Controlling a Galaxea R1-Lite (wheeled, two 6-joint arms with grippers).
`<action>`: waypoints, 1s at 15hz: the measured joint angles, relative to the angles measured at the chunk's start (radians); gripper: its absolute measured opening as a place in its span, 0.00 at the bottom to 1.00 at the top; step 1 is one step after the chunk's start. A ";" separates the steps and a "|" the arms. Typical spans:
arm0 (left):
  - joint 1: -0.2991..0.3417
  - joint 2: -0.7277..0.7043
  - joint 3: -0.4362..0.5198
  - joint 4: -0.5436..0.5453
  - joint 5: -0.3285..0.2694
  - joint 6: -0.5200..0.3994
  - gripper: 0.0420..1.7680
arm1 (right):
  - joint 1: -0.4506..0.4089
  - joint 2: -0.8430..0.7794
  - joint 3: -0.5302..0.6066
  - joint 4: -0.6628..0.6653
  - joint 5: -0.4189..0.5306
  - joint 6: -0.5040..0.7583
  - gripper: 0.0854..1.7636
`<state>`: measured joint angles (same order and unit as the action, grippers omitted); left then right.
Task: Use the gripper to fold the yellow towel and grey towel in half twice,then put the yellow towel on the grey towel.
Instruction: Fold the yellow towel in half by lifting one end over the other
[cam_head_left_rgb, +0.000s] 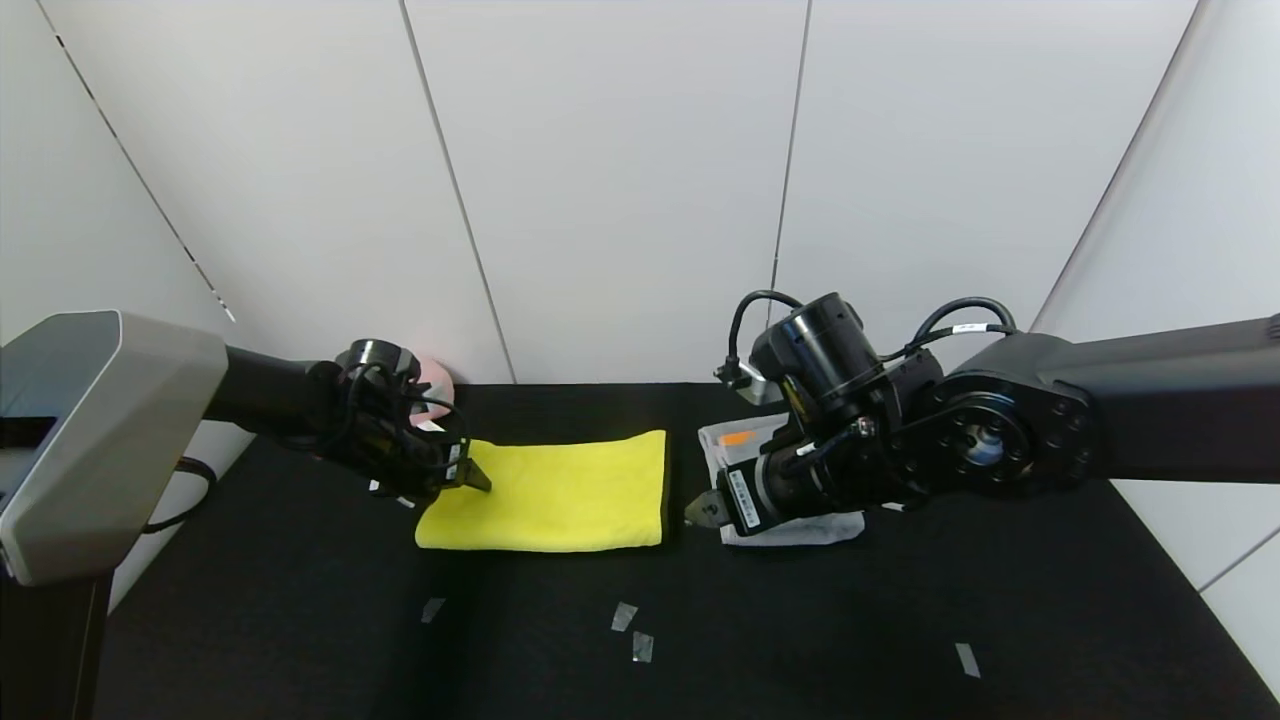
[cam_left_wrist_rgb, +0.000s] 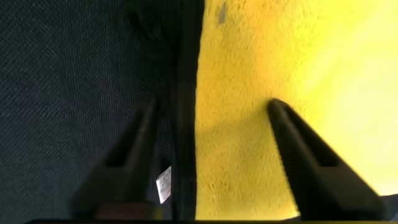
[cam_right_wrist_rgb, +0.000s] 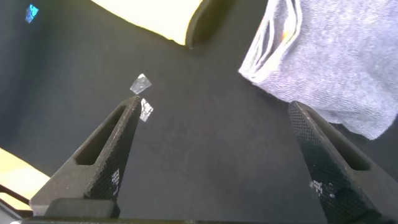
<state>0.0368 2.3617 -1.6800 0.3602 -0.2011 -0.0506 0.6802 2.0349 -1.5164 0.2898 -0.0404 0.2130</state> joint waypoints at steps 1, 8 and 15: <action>0.000 0.004 -0.003 0.000 0.000 0.000 0.59 | 0.000 -0.003 0.003 0.001 0.000 0.000 0.96; -0.004 0.012 -0.005 0.001 0.001 0.000 0.05 | -0.001 -0.016 0.015 -0.001 0.002 0.001 0.96; -0.002 -0.007 -0.008 0.015 0.035 0.018 0.05 | -0.005 -0.018 0.022 0.001 0.001 0.000 0.96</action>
<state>0.0349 2.3543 -1.6881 0.3753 -0.1657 -0.0328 0.6753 2.0170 -1.4943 0.2913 -0.0389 0.2134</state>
